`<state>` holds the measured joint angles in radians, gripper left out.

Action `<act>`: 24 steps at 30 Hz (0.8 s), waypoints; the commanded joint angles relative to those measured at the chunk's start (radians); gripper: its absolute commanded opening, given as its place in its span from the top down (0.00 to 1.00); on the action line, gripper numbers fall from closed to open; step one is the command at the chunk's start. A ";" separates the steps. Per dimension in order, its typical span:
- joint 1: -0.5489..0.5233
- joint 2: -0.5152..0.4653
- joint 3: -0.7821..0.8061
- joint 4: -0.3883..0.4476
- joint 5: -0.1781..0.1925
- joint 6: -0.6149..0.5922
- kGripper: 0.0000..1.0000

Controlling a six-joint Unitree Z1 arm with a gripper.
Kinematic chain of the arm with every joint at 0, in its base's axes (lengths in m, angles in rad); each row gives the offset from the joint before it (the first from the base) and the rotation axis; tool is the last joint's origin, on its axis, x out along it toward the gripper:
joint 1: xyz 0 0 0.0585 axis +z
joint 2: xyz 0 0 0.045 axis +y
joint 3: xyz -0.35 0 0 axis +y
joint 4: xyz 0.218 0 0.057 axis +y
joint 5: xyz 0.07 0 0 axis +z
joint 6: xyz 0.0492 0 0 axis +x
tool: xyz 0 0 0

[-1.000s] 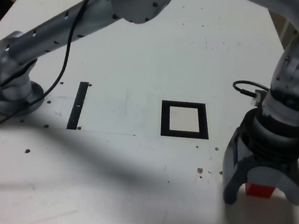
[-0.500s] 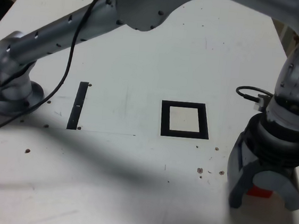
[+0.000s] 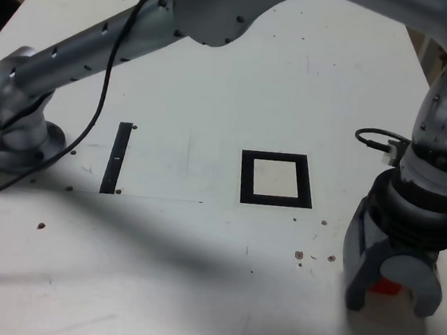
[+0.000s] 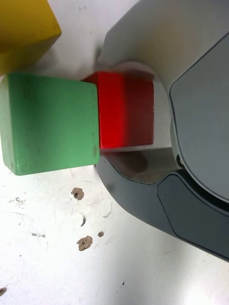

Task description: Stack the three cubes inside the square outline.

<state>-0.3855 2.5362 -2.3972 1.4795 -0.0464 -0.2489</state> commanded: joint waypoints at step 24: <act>-0.016 -0.220 0.114 0.111 0.052 0.016 0.72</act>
<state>-0.4018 2.3508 -2.3085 1.5812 -0.0005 -0.2371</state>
